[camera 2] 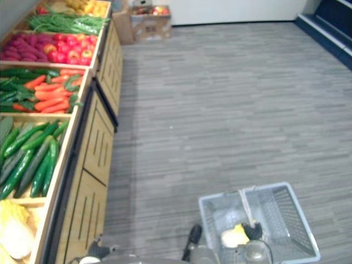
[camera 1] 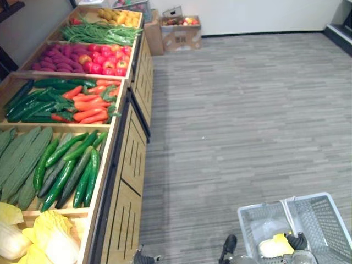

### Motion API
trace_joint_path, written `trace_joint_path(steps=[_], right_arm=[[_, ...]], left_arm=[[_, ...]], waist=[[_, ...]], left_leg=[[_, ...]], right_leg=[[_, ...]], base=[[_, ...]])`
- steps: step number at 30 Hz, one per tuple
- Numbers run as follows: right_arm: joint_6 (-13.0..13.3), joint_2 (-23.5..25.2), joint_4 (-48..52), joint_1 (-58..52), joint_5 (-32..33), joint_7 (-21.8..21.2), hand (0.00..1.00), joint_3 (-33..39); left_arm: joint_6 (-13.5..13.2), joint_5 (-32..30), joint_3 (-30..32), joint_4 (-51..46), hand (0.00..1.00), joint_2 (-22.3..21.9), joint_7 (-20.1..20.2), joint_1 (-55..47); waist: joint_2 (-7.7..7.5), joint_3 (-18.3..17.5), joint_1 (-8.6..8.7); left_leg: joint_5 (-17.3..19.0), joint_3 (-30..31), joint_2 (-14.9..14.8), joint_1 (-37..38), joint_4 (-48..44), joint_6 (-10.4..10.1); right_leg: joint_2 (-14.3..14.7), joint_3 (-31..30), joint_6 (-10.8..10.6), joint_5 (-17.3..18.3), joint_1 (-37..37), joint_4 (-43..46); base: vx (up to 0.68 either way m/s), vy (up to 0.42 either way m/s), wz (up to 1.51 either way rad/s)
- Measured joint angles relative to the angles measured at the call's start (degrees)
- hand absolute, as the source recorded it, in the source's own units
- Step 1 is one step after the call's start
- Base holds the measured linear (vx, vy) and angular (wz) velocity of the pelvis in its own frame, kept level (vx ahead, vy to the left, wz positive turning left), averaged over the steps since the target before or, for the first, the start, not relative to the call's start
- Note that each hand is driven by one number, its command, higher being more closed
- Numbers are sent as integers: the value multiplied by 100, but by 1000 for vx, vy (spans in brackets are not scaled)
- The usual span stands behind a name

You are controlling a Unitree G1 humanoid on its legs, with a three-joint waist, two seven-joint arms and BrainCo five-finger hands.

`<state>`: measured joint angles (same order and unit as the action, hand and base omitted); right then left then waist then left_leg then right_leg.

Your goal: Pick vegetable in the basket

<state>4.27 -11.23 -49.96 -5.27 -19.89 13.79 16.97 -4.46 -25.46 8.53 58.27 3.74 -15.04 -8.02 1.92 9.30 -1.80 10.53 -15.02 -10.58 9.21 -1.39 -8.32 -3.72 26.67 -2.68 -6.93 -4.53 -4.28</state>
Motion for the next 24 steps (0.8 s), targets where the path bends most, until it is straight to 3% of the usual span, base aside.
trace_joint_path(steps=[24], right_arm=[[0,2,-44,-60,3,-11,100,-9]], left_arm=[[10,-49,62,93,0,40,2,-27]], waist=[[-40,-175,-1]], left_leg=[[0,-12,22,50,-1,0]], right_leg=[[22,-25,23,-100,119,-171]], base=[[6,16,0]])
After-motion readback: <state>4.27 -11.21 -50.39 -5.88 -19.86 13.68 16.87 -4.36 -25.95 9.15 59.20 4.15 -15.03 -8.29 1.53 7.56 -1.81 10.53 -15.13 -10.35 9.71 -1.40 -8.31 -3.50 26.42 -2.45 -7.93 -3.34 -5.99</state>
